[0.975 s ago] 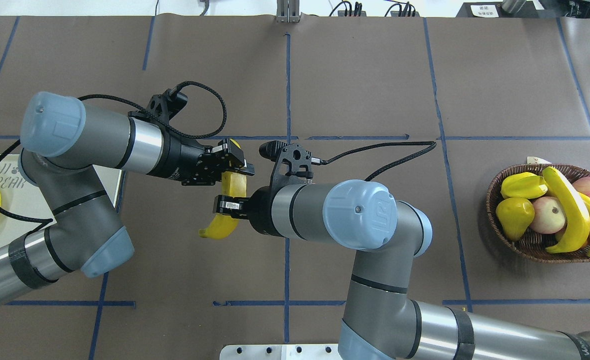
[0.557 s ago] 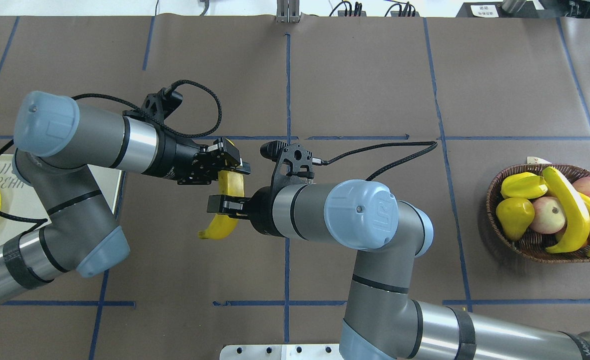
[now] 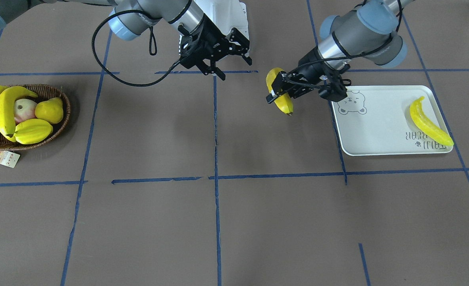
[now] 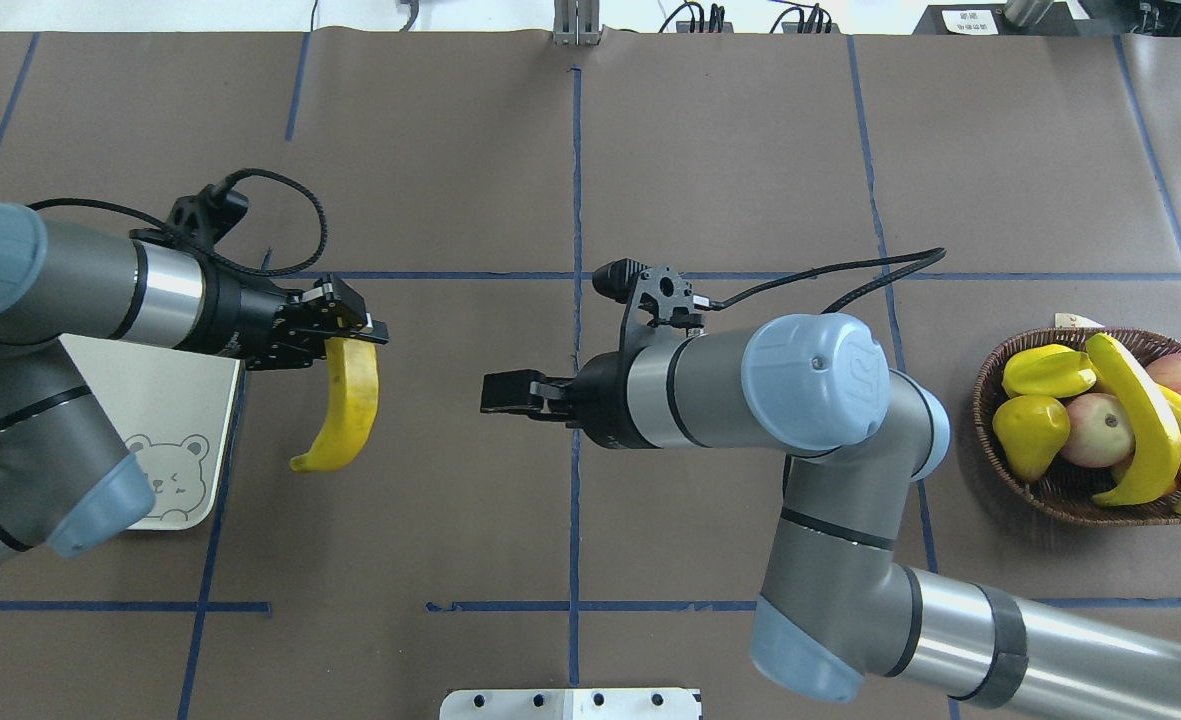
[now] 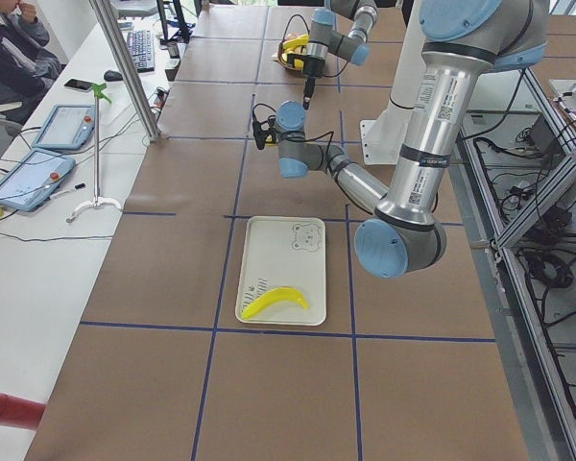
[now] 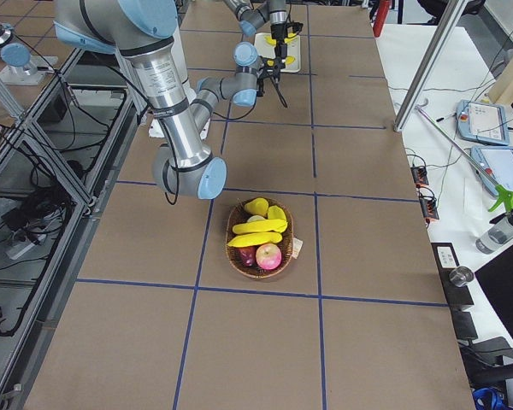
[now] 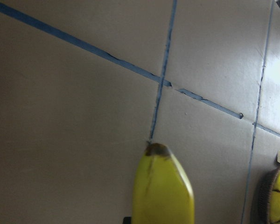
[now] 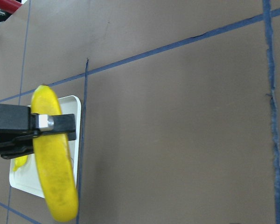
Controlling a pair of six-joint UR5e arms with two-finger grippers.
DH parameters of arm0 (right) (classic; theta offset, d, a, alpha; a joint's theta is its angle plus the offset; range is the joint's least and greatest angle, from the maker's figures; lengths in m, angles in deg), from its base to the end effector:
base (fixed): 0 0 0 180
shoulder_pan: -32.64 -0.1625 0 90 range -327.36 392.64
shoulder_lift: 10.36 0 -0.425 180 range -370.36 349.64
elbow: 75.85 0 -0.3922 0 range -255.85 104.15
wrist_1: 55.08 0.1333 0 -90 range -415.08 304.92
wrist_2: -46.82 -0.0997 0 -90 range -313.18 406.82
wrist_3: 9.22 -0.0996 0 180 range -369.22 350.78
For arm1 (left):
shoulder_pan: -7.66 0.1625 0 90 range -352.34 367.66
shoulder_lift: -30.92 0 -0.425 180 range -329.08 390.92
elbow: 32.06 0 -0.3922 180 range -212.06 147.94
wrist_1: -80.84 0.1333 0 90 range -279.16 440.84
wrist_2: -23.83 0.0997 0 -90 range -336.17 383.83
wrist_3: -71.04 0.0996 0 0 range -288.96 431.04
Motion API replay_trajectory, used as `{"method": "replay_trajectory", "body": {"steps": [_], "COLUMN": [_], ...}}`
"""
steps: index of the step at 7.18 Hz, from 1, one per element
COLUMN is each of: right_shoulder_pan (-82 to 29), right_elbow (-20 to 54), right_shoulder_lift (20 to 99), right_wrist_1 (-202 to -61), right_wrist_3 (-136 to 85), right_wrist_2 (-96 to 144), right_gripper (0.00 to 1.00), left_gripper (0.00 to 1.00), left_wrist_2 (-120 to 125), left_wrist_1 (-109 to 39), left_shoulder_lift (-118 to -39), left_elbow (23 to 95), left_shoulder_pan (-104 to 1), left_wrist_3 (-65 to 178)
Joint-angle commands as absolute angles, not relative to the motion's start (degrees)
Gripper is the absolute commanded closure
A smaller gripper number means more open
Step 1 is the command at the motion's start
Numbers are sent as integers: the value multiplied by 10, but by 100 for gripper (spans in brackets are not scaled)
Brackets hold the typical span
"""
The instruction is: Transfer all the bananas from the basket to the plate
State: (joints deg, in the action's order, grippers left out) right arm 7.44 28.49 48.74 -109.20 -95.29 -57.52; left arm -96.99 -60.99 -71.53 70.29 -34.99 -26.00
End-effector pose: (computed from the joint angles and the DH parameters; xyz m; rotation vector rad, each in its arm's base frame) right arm -0.5013 -0.3560 0.1651 0.1537 -1.4136 0.1294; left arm 0.3517 -0.4358 0.3358 -0.0343 1.3800 -0.3671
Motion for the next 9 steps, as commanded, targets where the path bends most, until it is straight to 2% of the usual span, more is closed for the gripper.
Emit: {"method": "replay_trajectory", "body": {"steps": [1, 2, 4, 6, 7, 8, 9], "right_shoulder_pan": [21, -3, -21, -49, -51, -51, -52], "right_elbow": [316, 344, 406, 432, 433, 433, 434], "right_shoulder_lift": [523, 526, 582, 634, 636, 636, 637], "right_wrist_1": [-1186, -1264, -1374, -1397, -1397, -1397, -1396], "right_wrist_3": [-940, -897, -794, -719, -715, -715, -715], "right_wrist_2": [-619, -652, -661, -677, -678, -679, -679], "right_gripper": [0, 0, 0, 0, 0, 0, 0], "left_gripper": [99, 99, 99, 98, 95, 72, 42], "left_wrist_2": [-971, -972, -968, -962, -963, -961, -959], "left_wrist_1": [-600, -594, -523, -526, -524, -525, -527], "left_shoulder_lift": [-620, -582, -570, -564, -550, -550, -550], "left_elbow": [704, 691, 660, 597, 588, 575, 565], "left_shoulder_pan": [-407, -426, -455, -490, -513, -521, -522], "left_wrist_3": [-253, -253, -253, -196, -129, -118, -111]}}
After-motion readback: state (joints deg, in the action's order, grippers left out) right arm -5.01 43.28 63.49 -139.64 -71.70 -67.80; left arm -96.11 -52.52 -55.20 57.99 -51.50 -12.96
